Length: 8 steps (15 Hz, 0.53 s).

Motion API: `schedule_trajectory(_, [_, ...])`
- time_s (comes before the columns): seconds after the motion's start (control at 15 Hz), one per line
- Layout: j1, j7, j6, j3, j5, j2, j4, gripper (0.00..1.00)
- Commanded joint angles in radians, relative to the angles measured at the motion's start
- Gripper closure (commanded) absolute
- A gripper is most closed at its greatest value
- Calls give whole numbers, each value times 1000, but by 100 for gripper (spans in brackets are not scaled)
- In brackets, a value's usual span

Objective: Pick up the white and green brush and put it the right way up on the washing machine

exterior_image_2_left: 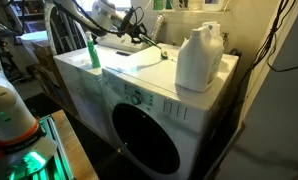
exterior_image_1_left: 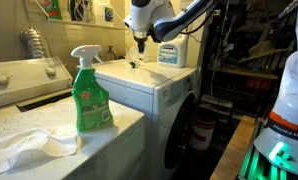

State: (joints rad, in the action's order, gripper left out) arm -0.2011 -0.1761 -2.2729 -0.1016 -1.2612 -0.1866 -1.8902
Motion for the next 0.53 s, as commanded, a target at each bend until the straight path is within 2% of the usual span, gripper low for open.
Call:
schedule_trajectory(0.0, [4,-18,3,-21,-66,-13,1,92])
schedule_trajectory(0.07, [0,-32,3,-26,-81,-23,1,69])
schedule_trajectory(0.47, [5,-31,2,-26,-78,-23,8,69])
